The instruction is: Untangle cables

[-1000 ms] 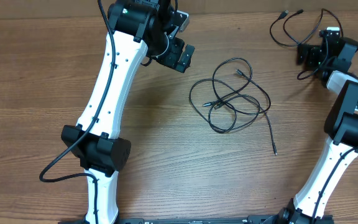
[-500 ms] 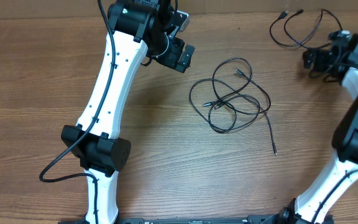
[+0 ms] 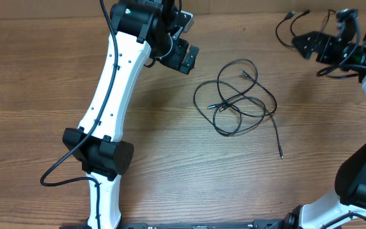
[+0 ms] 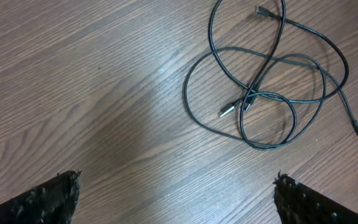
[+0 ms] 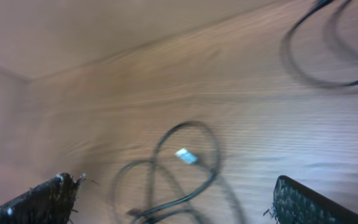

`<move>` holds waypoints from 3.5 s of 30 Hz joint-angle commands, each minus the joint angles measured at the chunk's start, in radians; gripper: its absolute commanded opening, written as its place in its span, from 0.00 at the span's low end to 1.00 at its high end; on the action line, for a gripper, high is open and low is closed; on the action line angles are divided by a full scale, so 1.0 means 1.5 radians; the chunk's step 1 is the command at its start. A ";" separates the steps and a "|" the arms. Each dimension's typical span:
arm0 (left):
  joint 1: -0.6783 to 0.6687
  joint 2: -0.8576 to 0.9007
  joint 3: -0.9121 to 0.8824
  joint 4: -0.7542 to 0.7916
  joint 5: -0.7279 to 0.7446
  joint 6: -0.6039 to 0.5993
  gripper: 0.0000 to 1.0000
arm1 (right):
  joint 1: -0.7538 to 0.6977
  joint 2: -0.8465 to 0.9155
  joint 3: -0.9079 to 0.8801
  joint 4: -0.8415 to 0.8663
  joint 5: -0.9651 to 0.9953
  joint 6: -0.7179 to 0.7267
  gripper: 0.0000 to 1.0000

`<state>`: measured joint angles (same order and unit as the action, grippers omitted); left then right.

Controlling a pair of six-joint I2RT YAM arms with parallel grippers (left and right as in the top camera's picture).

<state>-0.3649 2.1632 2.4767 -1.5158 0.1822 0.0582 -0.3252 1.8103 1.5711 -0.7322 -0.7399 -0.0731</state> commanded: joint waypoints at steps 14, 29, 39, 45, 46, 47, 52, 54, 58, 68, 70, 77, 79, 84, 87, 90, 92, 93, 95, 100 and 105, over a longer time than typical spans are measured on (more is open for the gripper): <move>-0.001 0.002 0.009 0.001 -0.002 -0.004 1.00 | 0.189 0.000 -0.004 -0.174 0.175 0.162 1.00; -0.001 0.002 0.009 0.001 -0.002 -0.004 0.99 | 0.340 0.000 -0.162 -0.013 0.209 0.293 1.00; -0.001 0.002 0.009 0.001 -0.002 -0.004 1.00 | 0.397 0.000 -0.220 0.043 0.219 0.330 1.00; -0.001 0.002 0.009 0.001 -0.002 -0.004 0.99 | 0.425 0.000 -0.288 0.121 0.234 0.374 0.99; -0.001 0.002 0.009 0.001 -0.002 -0.004 1.00 | 0.426 0.000 -0.297 0.132 0.235 0.381 0.99; -0.001 0.002 0.009 0.001 -0.002 -0.004 1.00 | 0.426 0.000 -0.311 0.158 0.237 0.396 0.99; -0.001 0.002 0.009 0.001 -0.002 -0.004 0.99 | 0.427 0.000 -0.340 0.223 0.236 0.401 0.94; -0.001 0.002 0.009 0.001 -0.002 -0.004 0.99 | 0.428 0.001 -0.355 0.247 0.239 0.401 0.94; -0.001 0.002 0.009 0.001 -0.002 -0.004 0.99 | 0.431 0.003 -0.360 0.256 0.249 0.401 0.93; -0.001 0.002 0.009 0.001 -0.002 -0.004 1.00 | 0.455 0.021 -0.360 0.258 0.266 0.401 0.81; -0.001 0.002 0.009 0.001 -0.002 -0.004 1.00 | 0.464 0.030 -0.360 0.257 0.297 0.402 0.79; -0.001 0.002 0.009 0.001 -0.002 -0.004 1.00 | 0.480 0.054 -0.360 0.263 0.324 0.451 0.74; -0.001 0.002 0.009 0.001 -0.002 -0.004 1.00 | 0.480 0.057 -0.360 0.262 0.324 0.450 0.64; -0.001 0.002 0.009 0.001 -0.002 -0.004 1.00 | 0.480 0.066 -0.360 0.260 0.332 0.450 0.45; -0.001 0.002 0.009 0.001 -0.002 -0.004 1.00 | 0.480 0.076 -0.360 0.260 0.343 0.451 0.39; -0.001 0.002 0.009 0.001 -0.002 -0.004 1.00 | 0.480 0.082 -0.360 0.259 0.355 0.450 0.33; -0.001 0.002 0.009 0.001 -0.002 -0.004 1.00 | 0.480 0.082 -0.360 0.258 0.364 0.450 0.28; -0.001 0.002 0.009 0.001 -0.002 -0.004 1.00 | 0.480 0.082 -0.360 0.258 0.366 0.450 0.23; -0.001 0.002 0.009 0.001 -0.002 -0.004 1.00 | 0.480 0.082 -0.360 0.257 0.371 0.450 0.14; -0.001 0.002 0.009 0.001 -0.002 -0.004 1.00 | 0.480 0.082 -0.360 0.258 0.371 0.450 0.04; -0.001 0.002 0.009 0.001 -0.002 -0.004 1.00 | 0.466 0.058 -0.350 0.240 0.345 0.445 0.04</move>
<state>-0.3649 2.1632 2.4771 -1.5154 0.1822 0.0582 0.3866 1.8965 1.0424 -0.3431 -0.2211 0.6022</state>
